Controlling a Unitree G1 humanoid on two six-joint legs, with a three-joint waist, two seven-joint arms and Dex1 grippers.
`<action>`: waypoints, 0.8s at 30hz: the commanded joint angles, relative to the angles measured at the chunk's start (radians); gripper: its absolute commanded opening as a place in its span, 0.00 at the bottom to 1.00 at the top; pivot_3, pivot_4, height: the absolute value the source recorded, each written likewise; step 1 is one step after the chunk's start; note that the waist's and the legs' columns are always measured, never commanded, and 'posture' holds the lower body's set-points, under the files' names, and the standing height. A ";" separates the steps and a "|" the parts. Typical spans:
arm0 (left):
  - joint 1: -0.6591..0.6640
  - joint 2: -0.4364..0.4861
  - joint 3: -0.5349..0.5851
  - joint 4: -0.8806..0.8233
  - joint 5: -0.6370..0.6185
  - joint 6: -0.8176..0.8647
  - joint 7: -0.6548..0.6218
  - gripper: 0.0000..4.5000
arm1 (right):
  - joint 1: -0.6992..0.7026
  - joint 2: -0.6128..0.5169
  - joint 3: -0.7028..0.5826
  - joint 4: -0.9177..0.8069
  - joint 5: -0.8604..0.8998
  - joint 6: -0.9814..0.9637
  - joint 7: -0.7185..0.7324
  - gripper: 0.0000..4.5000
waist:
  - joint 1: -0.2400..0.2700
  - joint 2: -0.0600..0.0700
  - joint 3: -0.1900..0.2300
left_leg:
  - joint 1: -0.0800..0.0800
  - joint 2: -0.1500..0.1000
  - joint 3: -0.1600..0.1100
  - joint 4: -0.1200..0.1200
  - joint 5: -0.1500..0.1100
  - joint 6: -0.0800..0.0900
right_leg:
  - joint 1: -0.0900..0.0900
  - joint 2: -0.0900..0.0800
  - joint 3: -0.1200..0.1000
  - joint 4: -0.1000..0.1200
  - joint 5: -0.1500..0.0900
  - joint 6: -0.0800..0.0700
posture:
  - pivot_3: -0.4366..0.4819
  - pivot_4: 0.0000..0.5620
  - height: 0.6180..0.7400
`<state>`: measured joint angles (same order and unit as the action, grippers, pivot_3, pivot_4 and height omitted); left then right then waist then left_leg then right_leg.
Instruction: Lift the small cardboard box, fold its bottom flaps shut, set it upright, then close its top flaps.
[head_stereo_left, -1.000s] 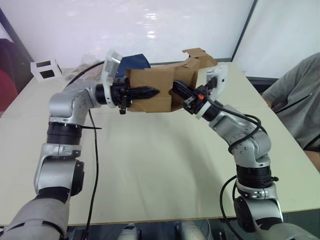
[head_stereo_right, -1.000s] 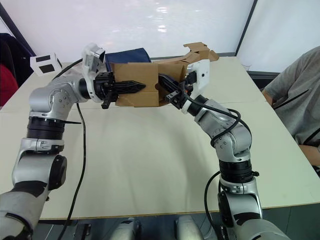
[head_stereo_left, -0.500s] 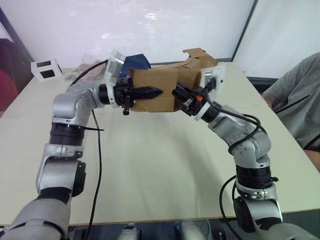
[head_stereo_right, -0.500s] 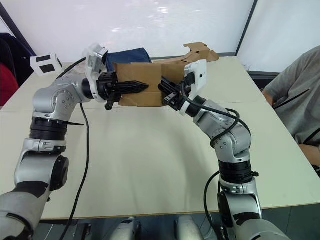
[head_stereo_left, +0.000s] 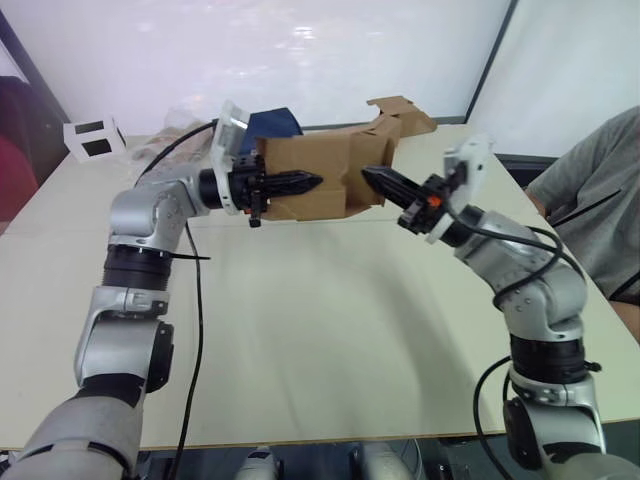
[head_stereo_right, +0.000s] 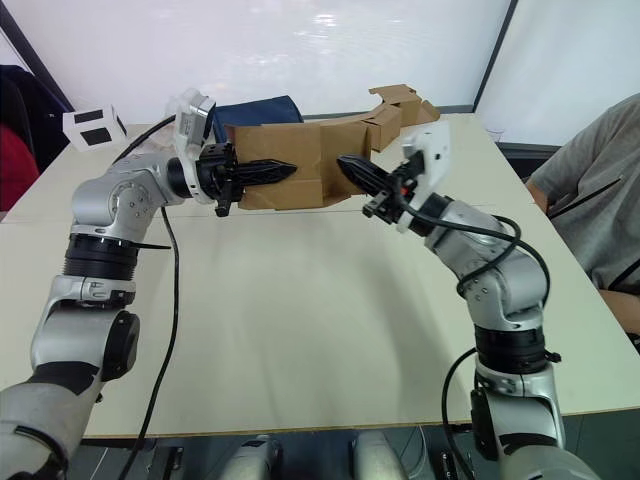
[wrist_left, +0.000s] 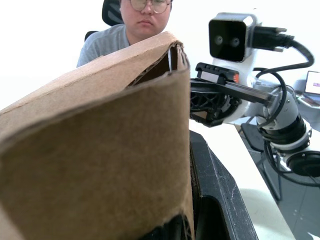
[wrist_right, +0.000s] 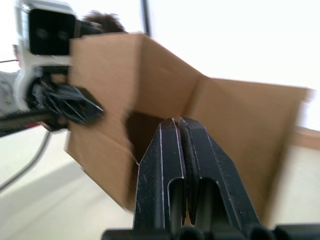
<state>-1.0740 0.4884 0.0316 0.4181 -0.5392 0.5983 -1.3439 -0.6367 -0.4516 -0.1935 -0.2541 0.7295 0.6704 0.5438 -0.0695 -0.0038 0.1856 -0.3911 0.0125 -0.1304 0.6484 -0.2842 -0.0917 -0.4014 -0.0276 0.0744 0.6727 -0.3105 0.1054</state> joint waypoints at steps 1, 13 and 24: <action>-0.035 0.007 0.018 -0.017 -0.007 -0.018 0.000 0.00 | 0.038 -0.063 -0.058 -0.068 0.080 0.062 0.027 0.02 | 0.000 0.000 0.000 | 0.000 0.000 0.000 0.000 0.000 0.000 | 0.000 0.000 0.000 0.000 0.000 0.000 | 0.48 0.27 1.00; -0.043 0.005 0.018 -0.072 -0.043 0.032 -0.006 0.00 | 0.157 -0.100 0.094 -0.108 -0.037 0.008 0.088 0.02 | 0.000 0.000 0.000 | 0.000 0.000 0.000 0.000 0.000 0.000 | 0.000 0.000 0.000 0.000 0.000 0.000 | 0.48 0.27 1.00; -0.004 0.034 -0.006 -0.109 -0.033 0.046 -0.025 0.00 | 0.076 -0.002 0.100 -0.063 -0.029 -0.032 0.081 0.02 | 0.001 0.000 0.000 | 0.000 0.000 0.000 0.000 0.000 0.000 | 0.000 0.000 0.000 0.000 0.000 0.000 | 0.48 0.27 1.00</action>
<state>-1.0676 0.5084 0.0174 0.3436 -0.5642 0.6464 -1.3663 -0.5441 -0.4577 -0.0693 -0.2956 0.6759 0.6489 0.6242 -0.0686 -0.0038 0.1857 -0.3910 0.0126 -0.1304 0.6486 -0.2841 -0.0919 -0.4014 -0.0274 0.0744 0.6724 -0.3106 0.1054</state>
